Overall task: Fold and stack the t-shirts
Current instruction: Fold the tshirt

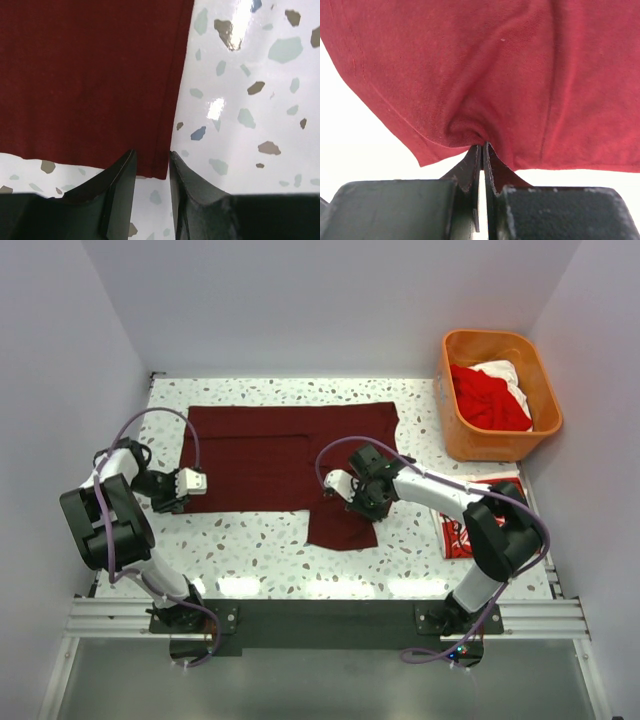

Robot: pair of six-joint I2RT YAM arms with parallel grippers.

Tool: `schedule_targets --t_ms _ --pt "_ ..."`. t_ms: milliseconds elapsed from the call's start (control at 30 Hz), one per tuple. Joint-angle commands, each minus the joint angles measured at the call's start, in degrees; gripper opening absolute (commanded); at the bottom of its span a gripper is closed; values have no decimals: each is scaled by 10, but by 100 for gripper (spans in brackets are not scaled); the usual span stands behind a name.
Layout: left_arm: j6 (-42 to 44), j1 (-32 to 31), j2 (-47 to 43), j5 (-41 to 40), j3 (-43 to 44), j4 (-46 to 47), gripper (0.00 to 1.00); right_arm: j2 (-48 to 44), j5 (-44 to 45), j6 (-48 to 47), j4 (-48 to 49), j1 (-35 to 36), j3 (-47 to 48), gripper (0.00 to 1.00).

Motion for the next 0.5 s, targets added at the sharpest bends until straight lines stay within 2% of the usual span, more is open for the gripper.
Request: schedule_targets --t_ms 0,300,467 --pt "59 5 6 -33 15 -21 38 1 -24 -4 -25 -10 25 0" --pt "72 5 34 -65 14 -27 37 -6 -34 -15 -36 -21 27 0" --pt "68 3 41 -77 -6 6 37 -13 -37 -21 -41 -28 26 0"
